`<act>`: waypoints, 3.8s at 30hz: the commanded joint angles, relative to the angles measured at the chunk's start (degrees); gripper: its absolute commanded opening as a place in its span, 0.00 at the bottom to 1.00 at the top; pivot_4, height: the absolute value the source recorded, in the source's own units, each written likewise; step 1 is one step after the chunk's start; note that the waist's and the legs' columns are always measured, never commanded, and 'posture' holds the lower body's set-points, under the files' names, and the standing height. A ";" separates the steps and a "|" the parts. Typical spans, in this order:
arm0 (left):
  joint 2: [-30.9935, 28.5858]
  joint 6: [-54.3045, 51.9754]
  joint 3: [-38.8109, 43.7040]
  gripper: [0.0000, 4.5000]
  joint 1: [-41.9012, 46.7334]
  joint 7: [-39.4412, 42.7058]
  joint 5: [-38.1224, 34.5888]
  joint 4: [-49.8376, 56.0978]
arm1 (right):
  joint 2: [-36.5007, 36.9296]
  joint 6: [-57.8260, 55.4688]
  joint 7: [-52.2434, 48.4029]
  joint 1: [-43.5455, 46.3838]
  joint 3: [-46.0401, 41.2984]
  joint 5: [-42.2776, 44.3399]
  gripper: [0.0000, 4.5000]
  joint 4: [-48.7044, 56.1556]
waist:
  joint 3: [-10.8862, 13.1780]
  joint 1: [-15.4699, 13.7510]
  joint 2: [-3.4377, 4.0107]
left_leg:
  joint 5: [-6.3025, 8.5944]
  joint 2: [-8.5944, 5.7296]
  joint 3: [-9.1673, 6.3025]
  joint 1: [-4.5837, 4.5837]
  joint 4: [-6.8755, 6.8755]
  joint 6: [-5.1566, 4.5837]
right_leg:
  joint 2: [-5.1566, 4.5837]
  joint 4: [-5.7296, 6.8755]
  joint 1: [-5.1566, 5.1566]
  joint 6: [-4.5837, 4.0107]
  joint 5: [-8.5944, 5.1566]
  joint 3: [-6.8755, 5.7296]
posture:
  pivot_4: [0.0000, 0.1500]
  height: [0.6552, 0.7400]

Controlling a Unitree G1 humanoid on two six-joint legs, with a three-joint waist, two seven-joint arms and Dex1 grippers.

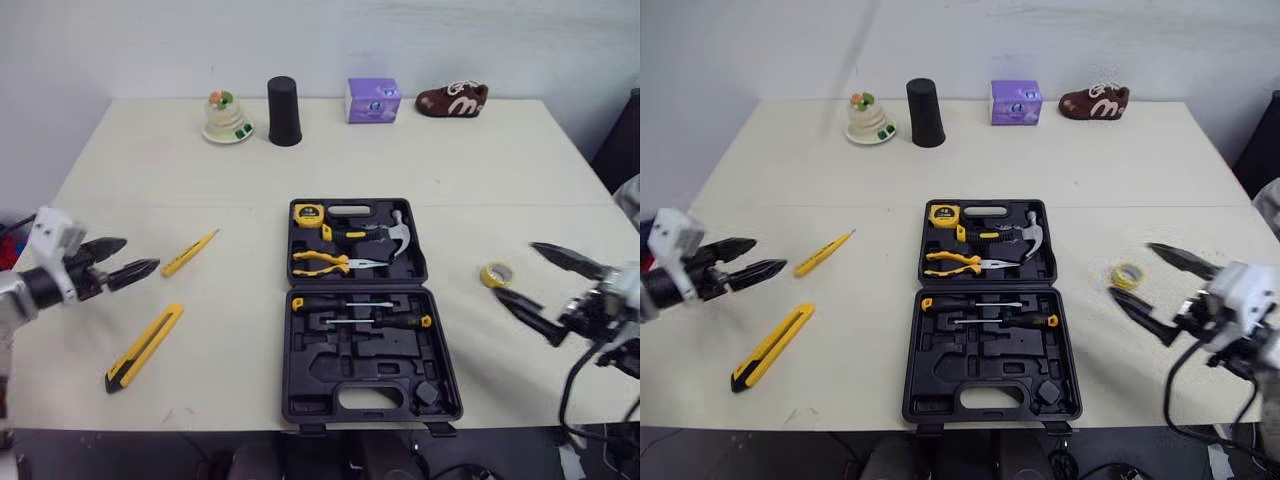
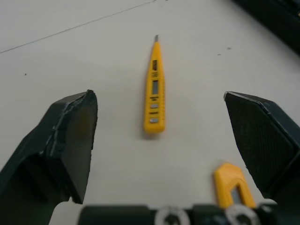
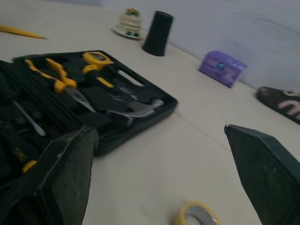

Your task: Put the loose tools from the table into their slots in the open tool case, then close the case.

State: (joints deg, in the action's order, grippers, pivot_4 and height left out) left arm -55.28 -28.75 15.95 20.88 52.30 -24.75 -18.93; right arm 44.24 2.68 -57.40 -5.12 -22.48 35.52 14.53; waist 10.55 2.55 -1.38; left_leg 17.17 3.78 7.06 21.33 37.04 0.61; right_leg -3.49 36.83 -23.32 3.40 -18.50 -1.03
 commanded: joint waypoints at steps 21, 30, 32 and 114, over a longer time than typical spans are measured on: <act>9.51 12.34 -16.58 0.23 20.54 5.49 17.60 -25.79 | -2.85 -2.54 2.33 1.76 5.18 -1.11 1.00 12.07 | 0.05 -1.18 -0.22 | -0.09 -0.09 0.21 0.11 0.34 -0.14 | 0.00 0.27 -0.16 0.18 0.07 0.01 | 1.00 1.00; 9.69 22.70 -11.08 0.11 14.06 19.33 6.22 -0.56 | 0.48 -0.87 -3.03 -5.30 -3.60 -0.32 1.00 11.66 | 0.07 -1.29 -0.28 | -0.20 -0.08 0.16 0.20 0.37 0.06 | -0.01 0.22 -0.16 0.19 0.07 0.07 | 1.00 1.00; 8.99 20.90 -13.05 0.11 11.22 21.69 5.30 8.55 | 2.12 -1.88 -5.84 -8.44 -5.66 0.36 1.00 11.55 | 0.07 -1.23 -0.28 | -0.20 -0.10 0.21 0.18 0.33 0.06 | -0.02 0.20 -0.14 0.19 0.07 0.16 | 1.00 1.00; 23.58 19.01 -34.86 0.01 1.89 14.28 12.22 23.07 | -1.39 0.26 -9.56 -16.24 -4.94 -4.56 1.00 8.51 | 0.04 -1.00 -0.26 | -0.40 0.03 0.18 -0.17 0.27 0.20 | 0.82 0.24 0.06 0.31 0.13 0.74 | 1.00 1.00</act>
State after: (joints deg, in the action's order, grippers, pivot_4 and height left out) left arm -32.24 -9.90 -18.17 23.29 67.11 -13.31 4.22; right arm 43.17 1.56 -66.81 -21.19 -27.12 30.73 22.39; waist 10.58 1.56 -1.64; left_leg 16.77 3.81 7.24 21.16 37.31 0.81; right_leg -2.66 37.08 -23.26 3.71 -18.37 -0.30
